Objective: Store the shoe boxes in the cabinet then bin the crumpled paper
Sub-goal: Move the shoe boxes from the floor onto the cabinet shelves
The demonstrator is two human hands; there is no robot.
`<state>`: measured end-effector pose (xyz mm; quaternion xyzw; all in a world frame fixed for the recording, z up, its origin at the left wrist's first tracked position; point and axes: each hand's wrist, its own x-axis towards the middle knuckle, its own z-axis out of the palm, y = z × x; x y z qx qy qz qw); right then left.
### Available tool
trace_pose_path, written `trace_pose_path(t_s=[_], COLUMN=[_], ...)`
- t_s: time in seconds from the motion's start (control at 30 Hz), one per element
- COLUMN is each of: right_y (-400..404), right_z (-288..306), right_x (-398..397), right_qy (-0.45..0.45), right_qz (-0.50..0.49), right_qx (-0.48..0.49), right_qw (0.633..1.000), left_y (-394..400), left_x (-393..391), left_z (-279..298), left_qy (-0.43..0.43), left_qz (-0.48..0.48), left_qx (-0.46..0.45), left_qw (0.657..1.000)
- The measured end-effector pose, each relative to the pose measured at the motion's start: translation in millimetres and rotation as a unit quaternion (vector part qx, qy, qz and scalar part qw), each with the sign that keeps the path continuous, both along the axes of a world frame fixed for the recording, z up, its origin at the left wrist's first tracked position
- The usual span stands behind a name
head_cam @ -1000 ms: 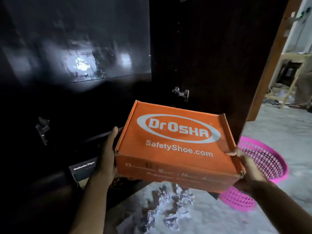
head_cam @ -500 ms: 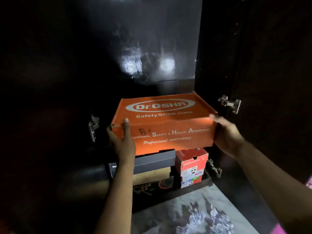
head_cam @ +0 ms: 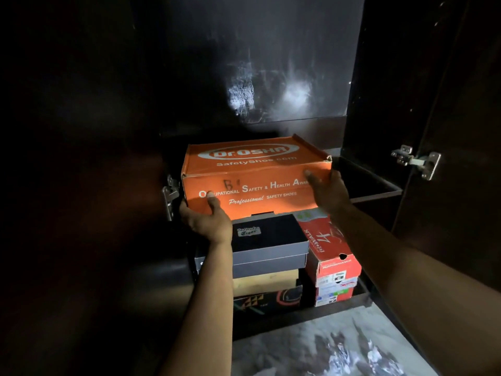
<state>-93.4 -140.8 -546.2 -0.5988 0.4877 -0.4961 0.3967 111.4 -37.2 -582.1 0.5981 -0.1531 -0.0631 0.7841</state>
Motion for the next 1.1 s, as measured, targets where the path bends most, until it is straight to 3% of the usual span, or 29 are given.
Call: trace_pose_path(t_s=[0.23, 0.47, 0.7, 0.9, 1.1], right_y=[-13, 19, 89, 189, 286], right_z=[4, -13, -39, -75, -126], right_x=[20, -4, -98, -215, -335], right_qy=[0.054, 0.078, 0.077, 0.113, 0.107], right_qz=[0.016, 0.004, 0.037, 0.0, -0.15], right_qx=[0.039, 0.008, -0.006, 0.01, 0.069], right_qw=[0.998, 0.997, 0.996, 0.994, 0.98], left_y=[3, 44, 56, 71, 110], left_x=[-4, -47, -130, -242, -371], left_z=[1, -2, -19, -41, -83], left_qy=[0.031, -0.033, -0.109, -0.138, -0.155], left_qz=[-0.011, 0.022, -0.177, -0.366, -0.559], left_qx=[0.001, 0.002, 0.014, 0.007, 0.045], left_qw=[0.999, 0.999, 0.978, 0.92, 0.813])
